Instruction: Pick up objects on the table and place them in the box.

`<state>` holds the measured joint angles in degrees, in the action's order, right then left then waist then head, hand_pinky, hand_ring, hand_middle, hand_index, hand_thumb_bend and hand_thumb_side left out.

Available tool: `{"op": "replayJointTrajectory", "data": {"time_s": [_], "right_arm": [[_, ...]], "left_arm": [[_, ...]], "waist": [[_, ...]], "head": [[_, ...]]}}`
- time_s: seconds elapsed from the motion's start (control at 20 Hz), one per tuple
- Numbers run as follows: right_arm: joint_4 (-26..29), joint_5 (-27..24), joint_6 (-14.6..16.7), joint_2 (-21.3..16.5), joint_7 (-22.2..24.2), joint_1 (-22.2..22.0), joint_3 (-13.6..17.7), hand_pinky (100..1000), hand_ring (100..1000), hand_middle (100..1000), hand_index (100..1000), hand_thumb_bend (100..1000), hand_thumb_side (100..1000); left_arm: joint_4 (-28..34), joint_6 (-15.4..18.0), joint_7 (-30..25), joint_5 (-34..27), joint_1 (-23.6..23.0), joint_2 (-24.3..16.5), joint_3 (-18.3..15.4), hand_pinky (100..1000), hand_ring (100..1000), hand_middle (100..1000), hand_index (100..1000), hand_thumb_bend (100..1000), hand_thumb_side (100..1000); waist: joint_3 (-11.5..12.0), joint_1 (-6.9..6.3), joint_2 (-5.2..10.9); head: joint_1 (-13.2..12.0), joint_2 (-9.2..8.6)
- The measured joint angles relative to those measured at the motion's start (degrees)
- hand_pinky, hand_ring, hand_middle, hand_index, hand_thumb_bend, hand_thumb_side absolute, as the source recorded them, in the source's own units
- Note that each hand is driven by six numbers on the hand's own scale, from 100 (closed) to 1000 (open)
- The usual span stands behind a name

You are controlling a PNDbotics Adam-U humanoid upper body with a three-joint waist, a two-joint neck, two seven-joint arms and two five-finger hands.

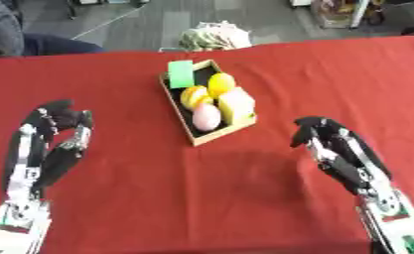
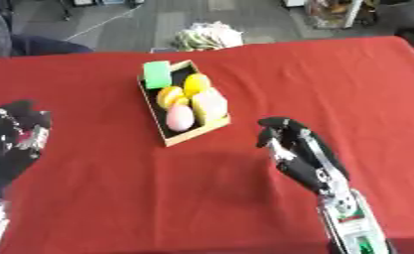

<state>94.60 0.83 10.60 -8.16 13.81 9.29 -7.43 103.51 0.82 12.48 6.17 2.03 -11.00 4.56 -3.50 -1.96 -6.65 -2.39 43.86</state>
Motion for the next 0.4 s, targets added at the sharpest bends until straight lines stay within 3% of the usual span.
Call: {"op": "replayJointTrajectory", "data": {"time_s": [0.4], "right_arm": [[0.4,-0.9,0.0,0.0,0.3,-0.2,0.0,717,567,538,741,100,432]], "left_arm": [[-3.7,1.4,0.5,0.0,-0.1,2.0,1.0,737,551,539,728,301,334]], "waist": [[0.1,0.01,0.00]], "head": [[-0.2,0.00]]}}
